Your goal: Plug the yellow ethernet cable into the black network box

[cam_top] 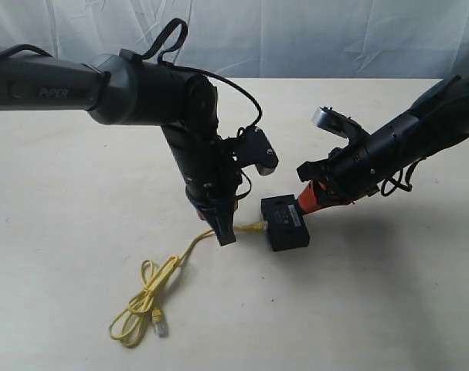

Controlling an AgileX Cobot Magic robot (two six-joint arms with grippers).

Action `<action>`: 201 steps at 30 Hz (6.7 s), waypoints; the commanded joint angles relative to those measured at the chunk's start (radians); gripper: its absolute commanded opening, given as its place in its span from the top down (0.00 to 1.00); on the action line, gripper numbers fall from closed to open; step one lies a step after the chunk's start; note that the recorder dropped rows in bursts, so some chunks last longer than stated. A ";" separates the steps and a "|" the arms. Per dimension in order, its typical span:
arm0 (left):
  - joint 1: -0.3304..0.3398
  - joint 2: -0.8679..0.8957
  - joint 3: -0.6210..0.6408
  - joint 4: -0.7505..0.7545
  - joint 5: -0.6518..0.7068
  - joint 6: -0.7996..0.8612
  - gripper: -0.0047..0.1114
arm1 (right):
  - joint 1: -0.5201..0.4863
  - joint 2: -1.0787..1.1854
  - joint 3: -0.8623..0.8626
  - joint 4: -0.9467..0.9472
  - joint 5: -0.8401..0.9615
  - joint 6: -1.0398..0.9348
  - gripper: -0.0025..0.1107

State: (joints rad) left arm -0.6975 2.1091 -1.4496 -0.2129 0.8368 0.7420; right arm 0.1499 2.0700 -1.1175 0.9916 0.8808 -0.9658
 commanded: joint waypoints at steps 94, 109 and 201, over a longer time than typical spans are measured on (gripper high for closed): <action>0.616 -1.413 0.639 0.050 -0.193 -0.499 0.96 | -0.077 -2.070 1.014 -0.982 -0.479 0.972 0.98; 0.616 -1.413 0.639 0.050 -0.193 -0.497 0.96 | -0.079 -2.070 1.117 -0.953 -0.517 0.972 0.98; 0.717 -2.109 1.450 0.188 -0.603 -0.711 0.96 | -0.079 -2.070 1.117 -0.953 -0.516 0.972 0.98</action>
State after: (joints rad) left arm 0.0185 0.0047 -0.0051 -0.0290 0.2378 0.0394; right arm 0.0747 0.0055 -0.0021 0.0355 0.3773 0.0070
